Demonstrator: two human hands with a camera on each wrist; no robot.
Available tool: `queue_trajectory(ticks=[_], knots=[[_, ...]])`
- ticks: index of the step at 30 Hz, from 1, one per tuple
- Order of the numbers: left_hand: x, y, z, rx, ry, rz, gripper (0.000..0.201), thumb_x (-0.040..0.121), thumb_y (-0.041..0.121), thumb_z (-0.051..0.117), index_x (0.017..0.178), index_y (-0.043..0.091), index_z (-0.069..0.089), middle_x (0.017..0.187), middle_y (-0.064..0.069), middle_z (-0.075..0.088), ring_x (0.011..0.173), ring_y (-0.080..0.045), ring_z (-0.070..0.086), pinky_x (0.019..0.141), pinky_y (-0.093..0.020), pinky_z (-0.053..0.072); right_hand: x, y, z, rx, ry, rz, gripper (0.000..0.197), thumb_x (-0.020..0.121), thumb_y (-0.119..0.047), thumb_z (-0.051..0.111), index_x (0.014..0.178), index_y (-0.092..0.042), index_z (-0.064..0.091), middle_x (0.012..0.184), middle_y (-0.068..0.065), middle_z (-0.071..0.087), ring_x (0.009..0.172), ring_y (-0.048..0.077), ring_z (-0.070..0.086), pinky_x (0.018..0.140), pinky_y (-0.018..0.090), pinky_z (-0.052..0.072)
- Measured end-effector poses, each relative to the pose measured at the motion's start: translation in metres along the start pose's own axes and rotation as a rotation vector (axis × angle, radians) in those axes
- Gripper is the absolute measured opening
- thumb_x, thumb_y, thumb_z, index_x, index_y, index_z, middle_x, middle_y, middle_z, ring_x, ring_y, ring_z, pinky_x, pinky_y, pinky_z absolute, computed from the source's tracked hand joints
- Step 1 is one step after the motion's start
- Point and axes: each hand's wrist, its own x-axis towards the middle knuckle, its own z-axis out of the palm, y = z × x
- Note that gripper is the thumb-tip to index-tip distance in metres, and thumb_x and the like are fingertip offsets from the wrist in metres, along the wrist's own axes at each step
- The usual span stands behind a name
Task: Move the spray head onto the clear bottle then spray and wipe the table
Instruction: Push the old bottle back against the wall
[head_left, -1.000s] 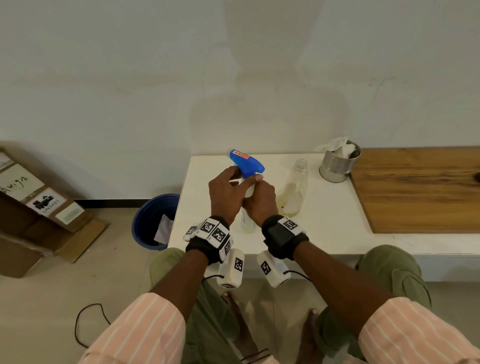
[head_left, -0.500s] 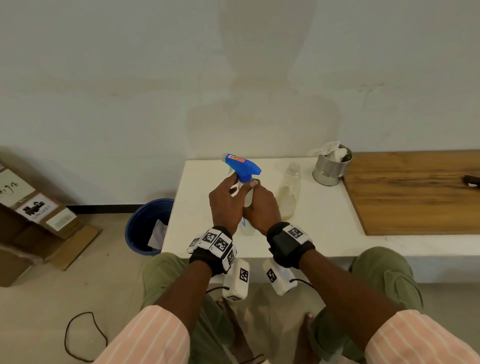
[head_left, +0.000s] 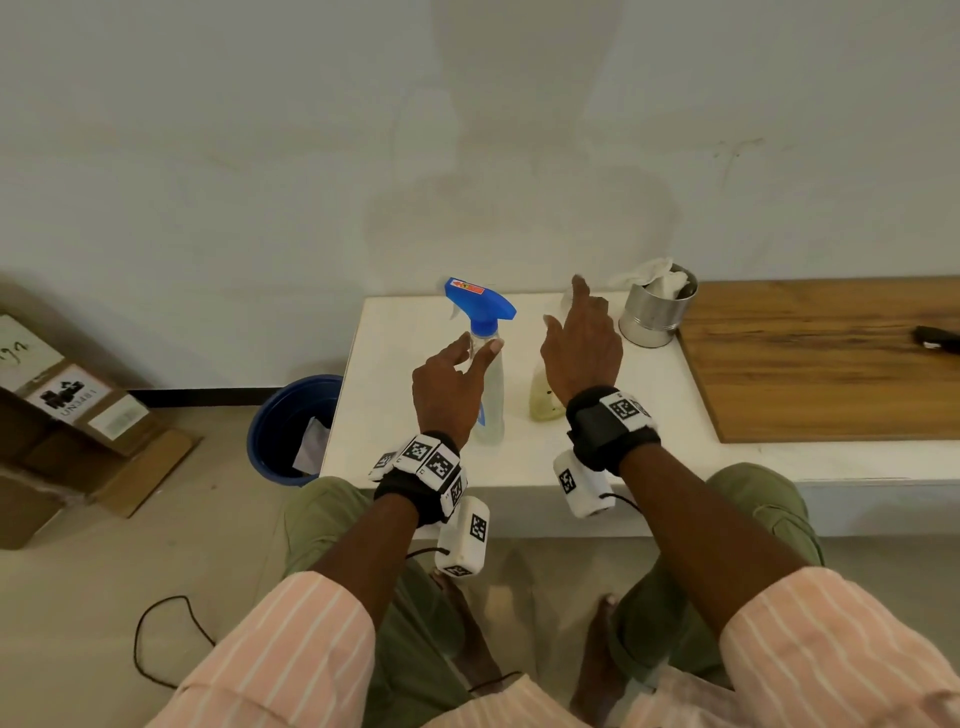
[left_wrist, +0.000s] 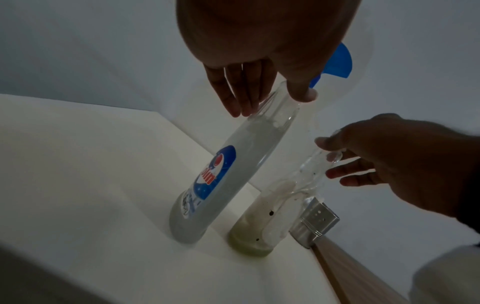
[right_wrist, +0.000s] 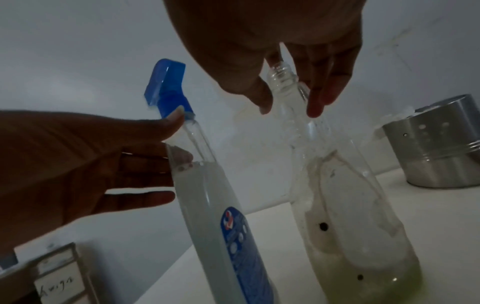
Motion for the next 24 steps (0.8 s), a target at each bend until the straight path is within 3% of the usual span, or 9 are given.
queue_trajectory(ticks=[3, 6, 9, 12, 14, 16, 19, 21, 24], knots=[[0.000, -0.004, -0.004, -0.033, -0.001, -0.019, 0.056, 0.089, 0.054, 0.054, 0.130, 0.016, 0.062, 0.127, 0.001, 0.067, 0.114, -0.013, 0.062, 0.093, -0.016, 0.038, -0.009, -0.004, -0.005, 0.025, -0.006, -0.049, 0.041, 0.097, -0.018, 0.050, 0.135, -0.014, 0.037, 0.114, 0.013, 0.052, 0.092, 0.031, 0.060, 0.076, 0.043, 0.052], [0.000, -0.010, -0.010, -0.023, 0.047, 0.009, 0.043, 0.095, 0.049, 0.047, 0.114, 0.018, 0.071, 0.107, 0.004, 0.073, 0.093, -0.007, 0.062, 0.079, -0.007, 0.037, -0.028, -0.006, -0.018, 0.013, -0.041, -0.092, 0.033, 0.095, -0.016, 0.052, 0.126, -0.011, 0.042, 0.109, 0.011, 0.052, 0.085, 0.028, 0.059, 0.068, 0.040, 0.052], [0.003, -0.026, -0.022, 0.072, 0.109, 0.021, 0.049, 0.099, 0.048, 0.038, 0.091, 0.013, 0.070, 0.079, 0.002, 0.063, 0.077, -0.010, 0.055, 0.072, -0.019, 0.039, -0.052, -0.020, -0.033, 0.035, -0.118, -0.143, 0.032, 0.094, -0.015, 0.053, 0.124, -0.012, 0.042, 0.108, 0.009, 0.053, 0.077, 0.023, 0.053, 0.064, 0.035, 0.048], [0.017, -0.043, -0.034, 0.223, 0.057, -0.058, 0.048, 0.097, 0.049, 0.042, 0.107, 0.010, 0.069, 0.101, -0.003, 0.073, 0.093, -0.019, 0.065, 0.080, -0.024, 0.043, -0.073, -0.041, -0.048, 0.044, -0.244, -0.204, 0.038, 0.092, -0.018, 0.055, 0.127, -0.012, 0.041, 0.108, 0.007, 0.053, 0.079, 0.020, 0.050, 0.068, 0.028, 0.039], [0.030, -0.059, -0.039, 0.332, -0.082, -0.175, 0.056, 0.095, 0.054, 0.043, 0.118, 0.007, 0.064, 0.121, -0.008, 0.068, 0.113, -0.027, 0.061, 0.094, -0.031, 0.043, -0.084, -0.054, -0.053, 0.044, -0.335, -0.260, 0.043, 0.091, -0.016, 0.055, 0.131, -0.012, 0.039, 0.107, 0.006, 0.053, 0.080, 0.017, 0.048, 0.071, 0.025, 0.037], [0.040, -0.073, -0.044, 0.415, -0.200, -0.274, 0.061, 0.094, 0.055, 0.042, 0.120, 0.003, 0.061, 0.126, -0.013, 0.064, 0.119, -0.033, 0.056, 0.099, -0.036, 0.041, -0.091, -0.070, -0.051, 0.088, -0.391, -0.335, 0.037, 0.091, -0.013, 0.055, 0.126, -0.014, 0.043, 0.103, 0.006, 0.056, 0.077, 0.015, 0.047, 0.069, 0.024, 0.037], [0.051, -0.084, -0.058, 0.476, -0.262, -0.319, 0.044, 0.100, 0.033, 0.038, 0.120, -0.001, 0.059, 0.128, -0.019, 0.060, 0.119, -0.039, 0.054, 0.099, -0.039, 0.040, -0.087, -0.100, -0.036, 0.153, -0.400, -0.392, 0.032, 0.093, -0.014, 0.055, 0.124, -0.014, 0.045, 0.102, 0.007, 0.058, 0.083, 0.022, 0.056, 0.073, 0.031, 0.046], [0.059, -0.091, -0.067, 0.502, -0.262, -0.324, 0.034, 0.098, 0.011, 0.036, 0.119, -0.004, 0.059, 0.130, -0.020, 0.057, 0.119, -0.039, 0.053, 0.099, -0.040, 0.040, -0.077, -0.120, -0.021, 0.204, -0.376, -0.386, 0.031, 0.094, -0.011, 0.054, 0.124, -0.012, 0.044, 0.102, 0.008, 0.056, 0.080, 0.020, 0.055, 0.069, 0.028, 0.044], [0.080, -0.113, -0.080, 0.545, -0.262, -0.354, 0.037, 0.097, 0.008, 0.037, 0.129, -0.001, 0.052, 0.140, -0.018, 0.050, 0.128, -0.037, 0.048, 0.103, -0.038, 0.037, -0.057, -0.150, 0.007, 0.296, -0.323, -0.353, 0.030, 0.092, -0.003, 0.052, 0.120, -0.010, 0.044, 0.102, 0.009, 0.053, 0.077, 0.014, 0.049, 0.059, 0.020, 0.036]])
